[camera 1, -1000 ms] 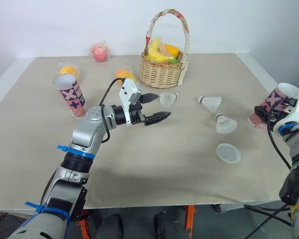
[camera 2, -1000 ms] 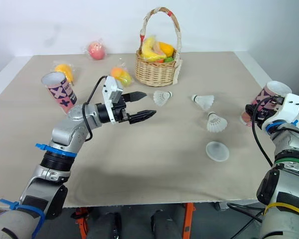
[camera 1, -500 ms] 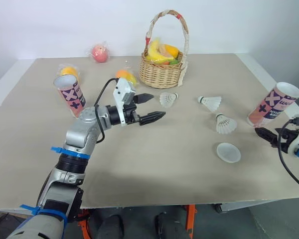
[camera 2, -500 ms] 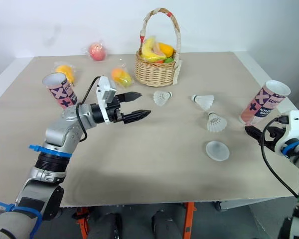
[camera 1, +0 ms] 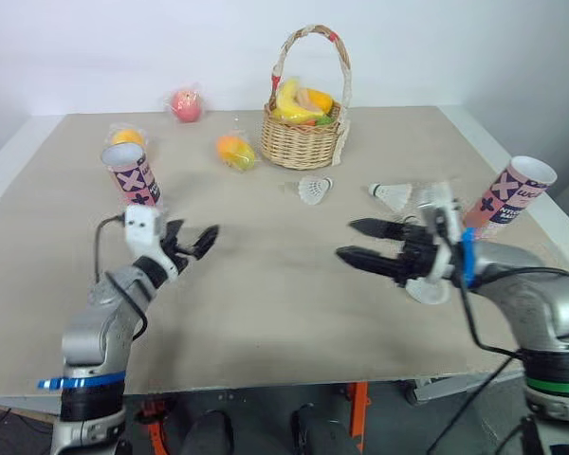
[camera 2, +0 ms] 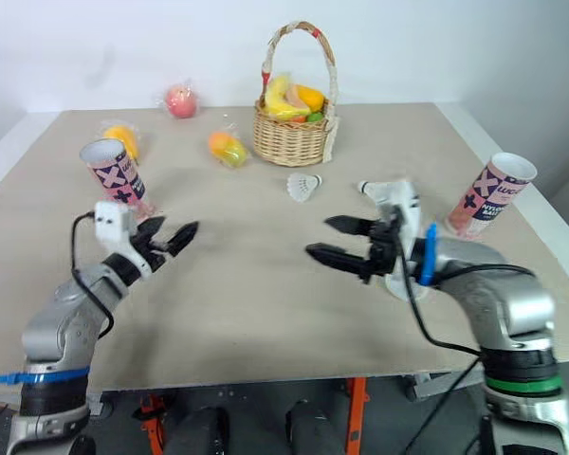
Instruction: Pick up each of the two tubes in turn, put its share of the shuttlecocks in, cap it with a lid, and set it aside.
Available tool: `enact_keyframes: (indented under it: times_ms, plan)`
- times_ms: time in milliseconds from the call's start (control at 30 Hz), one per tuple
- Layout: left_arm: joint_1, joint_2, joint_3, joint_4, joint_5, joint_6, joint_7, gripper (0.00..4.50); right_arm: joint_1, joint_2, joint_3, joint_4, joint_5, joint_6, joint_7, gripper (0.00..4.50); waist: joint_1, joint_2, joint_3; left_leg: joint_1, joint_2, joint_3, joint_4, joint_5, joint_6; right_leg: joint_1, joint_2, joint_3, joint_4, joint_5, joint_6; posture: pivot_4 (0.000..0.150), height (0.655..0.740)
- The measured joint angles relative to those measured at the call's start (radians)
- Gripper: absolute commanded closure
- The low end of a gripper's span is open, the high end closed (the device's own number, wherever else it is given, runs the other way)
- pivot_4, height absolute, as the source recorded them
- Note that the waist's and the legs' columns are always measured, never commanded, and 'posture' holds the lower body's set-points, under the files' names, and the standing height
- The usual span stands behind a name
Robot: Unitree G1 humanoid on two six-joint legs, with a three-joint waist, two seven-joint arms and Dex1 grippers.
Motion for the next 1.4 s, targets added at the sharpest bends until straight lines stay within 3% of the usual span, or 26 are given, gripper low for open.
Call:
enact_keyframes:
  times_ms: [200, 700, 1400]
  plan:
    - [-0.002, -0.01, 0.058, 0.038, 0.051, -0.082, 0.109, 0.0, -0.042, 0.05, 0.082, 0.048, -0.085, -0.075, -0.003, 0.11, 0.022, -0.002, 0.0, -0.002, 0.0, 0.0, 0.0, 0.0, 0.0, -0.001, 0.0, -0.002, -0.001, 0.0, -0.001, 0.15, 0.74]
    - [-0.144, 0.079, 0.043, 0.418, 0.176, -0.299, 0.117, 0.0, -0.017, 0.068, 0.093, 0.041, -0.123, -0.107, -0.035, 0.11, 0.021, -0.003, 0.0, -0.004, 0.0, -0.001, 0.0, 0.0, 0.0, -0.002, 0.0, -0.002, -0.001, 0.001, -0.002, 0.15, 0.74]
    - [-0.557, 0.192, -0.034, 1.125, 0.279, -0.641, -0.04, 0.0, 0.024, 0.056, 0.057, -0.04, -0.111, -0.078, -0.089, 0.11, 0.021, -0.007, 0.002, -0.007, -0.001, -0.001, -0.001, 0.0, 0.0, -0.005, 0.0, -0.003, -0.002, 0.001, -0.002, 0.15, 0.74]
